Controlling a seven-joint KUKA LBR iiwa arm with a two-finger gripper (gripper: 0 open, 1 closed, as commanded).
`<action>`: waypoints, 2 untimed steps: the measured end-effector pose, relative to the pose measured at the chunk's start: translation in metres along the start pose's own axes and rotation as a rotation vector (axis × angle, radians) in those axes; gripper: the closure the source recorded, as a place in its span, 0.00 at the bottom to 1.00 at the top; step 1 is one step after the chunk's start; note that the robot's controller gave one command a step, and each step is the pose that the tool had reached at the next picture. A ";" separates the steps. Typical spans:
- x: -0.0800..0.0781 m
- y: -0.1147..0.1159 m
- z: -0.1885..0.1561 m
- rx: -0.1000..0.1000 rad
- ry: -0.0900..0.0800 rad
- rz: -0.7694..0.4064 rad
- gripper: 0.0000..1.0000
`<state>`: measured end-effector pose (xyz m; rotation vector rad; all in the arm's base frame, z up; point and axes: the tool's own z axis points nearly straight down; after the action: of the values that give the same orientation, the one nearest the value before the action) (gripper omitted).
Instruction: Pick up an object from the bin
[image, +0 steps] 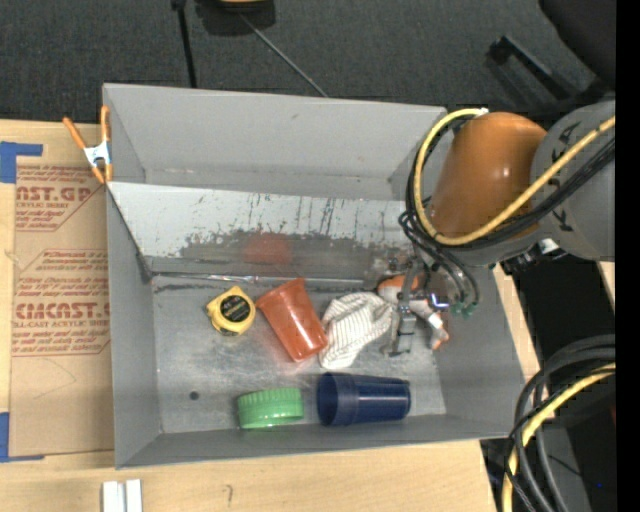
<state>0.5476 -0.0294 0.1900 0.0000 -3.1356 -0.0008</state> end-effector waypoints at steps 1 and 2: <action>-0.002 0.000 -0.005 0.001 -0.008 -0.001 0.00; -0.020 -0.008 0.035 0.002 -0.015 -0.187 0.00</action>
Offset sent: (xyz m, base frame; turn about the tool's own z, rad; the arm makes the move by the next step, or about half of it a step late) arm 0.0250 -0.0129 -0.0585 -0.2701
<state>0.5671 -0.0370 0.1550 0.2938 -3.1365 0.0014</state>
